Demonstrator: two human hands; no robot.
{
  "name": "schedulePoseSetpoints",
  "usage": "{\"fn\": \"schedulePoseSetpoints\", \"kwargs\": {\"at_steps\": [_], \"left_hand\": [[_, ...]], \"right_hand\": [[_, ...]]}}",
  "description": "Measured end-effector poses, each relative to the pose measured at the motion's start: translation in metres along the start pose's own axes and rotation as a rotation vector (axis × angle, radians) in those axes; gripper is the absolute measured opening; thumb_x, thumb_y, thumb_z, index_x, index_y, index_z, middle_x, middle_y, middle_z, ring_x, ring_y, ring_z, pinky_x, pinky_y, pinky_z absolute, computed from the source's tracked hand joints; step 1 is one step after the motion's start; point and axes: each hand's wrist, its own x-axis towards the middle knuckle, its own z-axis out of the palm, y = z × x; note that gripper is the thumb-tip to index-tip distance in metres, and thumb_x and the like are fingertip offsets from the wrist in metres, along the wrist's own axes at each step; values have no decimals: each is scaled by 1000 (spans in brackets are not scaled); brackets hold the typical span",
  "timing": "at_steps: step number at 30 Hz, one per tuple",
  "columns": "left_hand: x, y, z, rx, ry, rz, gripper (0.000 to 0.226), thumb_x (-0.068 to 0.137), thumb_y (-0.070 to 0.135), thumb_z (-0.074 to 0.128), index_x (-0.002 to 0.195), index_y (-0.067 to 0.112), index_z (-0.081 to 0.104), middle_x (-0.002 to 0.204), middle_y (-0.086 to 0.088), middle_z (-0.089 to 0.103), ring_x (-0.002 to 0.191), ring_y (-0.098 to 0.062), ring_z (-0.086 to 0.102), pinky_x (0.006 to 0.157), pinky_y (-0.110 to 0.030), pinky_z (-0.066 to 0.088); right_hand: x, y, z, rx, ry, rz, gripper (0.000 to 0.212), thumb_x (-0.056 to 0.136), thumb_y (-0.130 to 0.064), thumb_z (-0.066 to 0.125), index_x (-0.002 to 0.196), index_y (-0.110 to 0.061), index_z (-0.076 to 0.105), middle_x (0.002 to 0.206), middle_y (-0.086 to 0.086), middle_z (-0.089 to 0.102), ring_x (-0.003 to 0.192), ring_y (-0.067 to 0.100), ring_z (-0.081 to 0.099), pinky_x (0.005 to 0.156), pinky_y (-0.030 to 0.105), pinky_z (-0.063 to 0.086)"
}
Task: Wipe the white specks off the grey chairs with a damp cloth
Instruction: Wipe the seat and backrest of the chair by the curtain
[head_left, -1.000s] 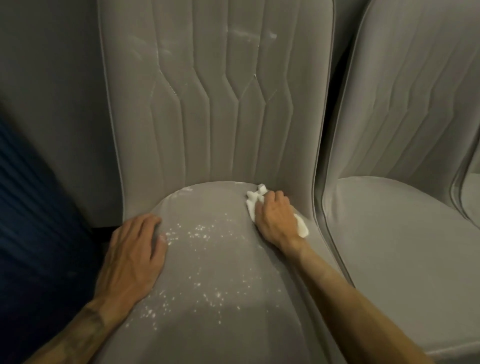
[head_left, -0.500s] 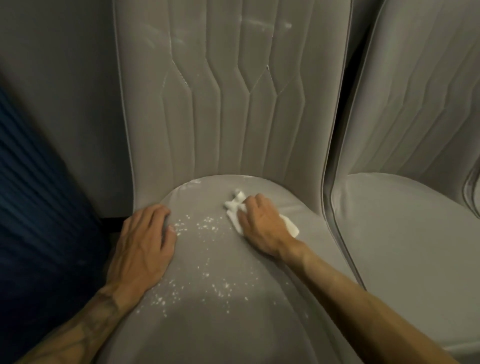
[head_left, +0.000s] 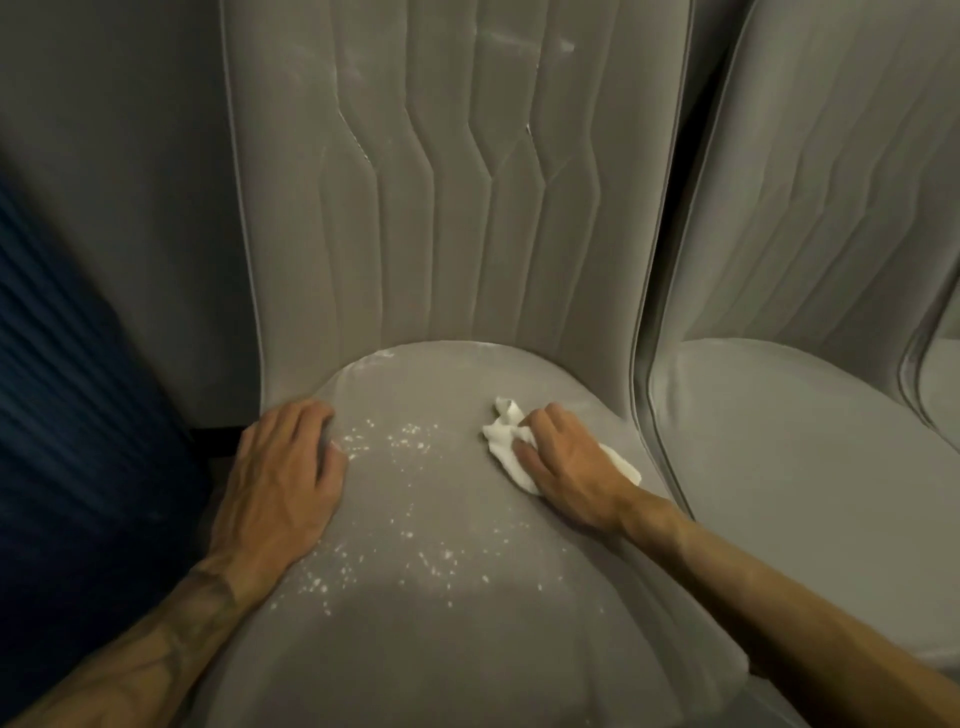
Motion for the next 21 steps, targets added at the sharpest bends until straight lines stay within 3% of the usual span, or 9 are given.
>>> {"fn": "schedulePoseSetpoints", "kwargs": {"at_steps": [3,5,7,9,12,18,21], "left_hand": [[-1,1,-1,-10,3,3,33,96,27,44,120,11,57,117,-11,60,109,-32,55,100,-48,40],[0,2,-1,-9,2,-2,33,95,27,44,120,10,58,117,-12,61,109,-32,55,100,-48,39],[1,4,-2,-8,-2,-7,33,96,27,43,119,10,58,116,-12,60,109,-32,55,101,-47,38],[0,4,-3,-9,-15,-12,33,96,27,42,119,10,58,116,-12,60,109,-32,55,101,-48,38],[-1,6,-6,-6,-47,-29,36,95,28,41,120,9,58,118,-14,60,109,-35,56,102,-51,40],[-1,9,-9,-7,-66,-50,38,95,30,40,118,7,60,117,-17,61,110,-38,56,101,-53,40],[0,8,-9,-12,-65,-57,39,94,30,41,118,6,60,118,-18,61,110,-39,56,101,-53,40]], "right_hand": [[-6,14,-20,-54,62,198,30,107,-30,34,105,-6,51,108,14,54,98,29,48,93,42,36],[-10,10,-17,-106,124,375,38,109,-30,19,119,-8,48,122,11,51,108,28,46,95,39,33],[-20,-12,-1,-143,118,359,46,108,-33,11,128,-12,46,127,10,48,111,27,45,95,40,33],[-35,-41,14,-7,128,223,43,106,-37,22,113,-9,54,113,14,53,99,31,48,89,44,37],[-49,-45,11,-12,106,93,34,104,-37,36,99,-9,54,99,12,53,88,31,49,82,42,38],[-55,1,-14,-44,239,498,24,101,-33,46,105,-11,55,104,17,56,99,38,53,90,48,41],[-67,-42,15,-133,215,381,30,101,-41,39,105,-15,53,103,12,54,90,35,50,82,47,42]]}}
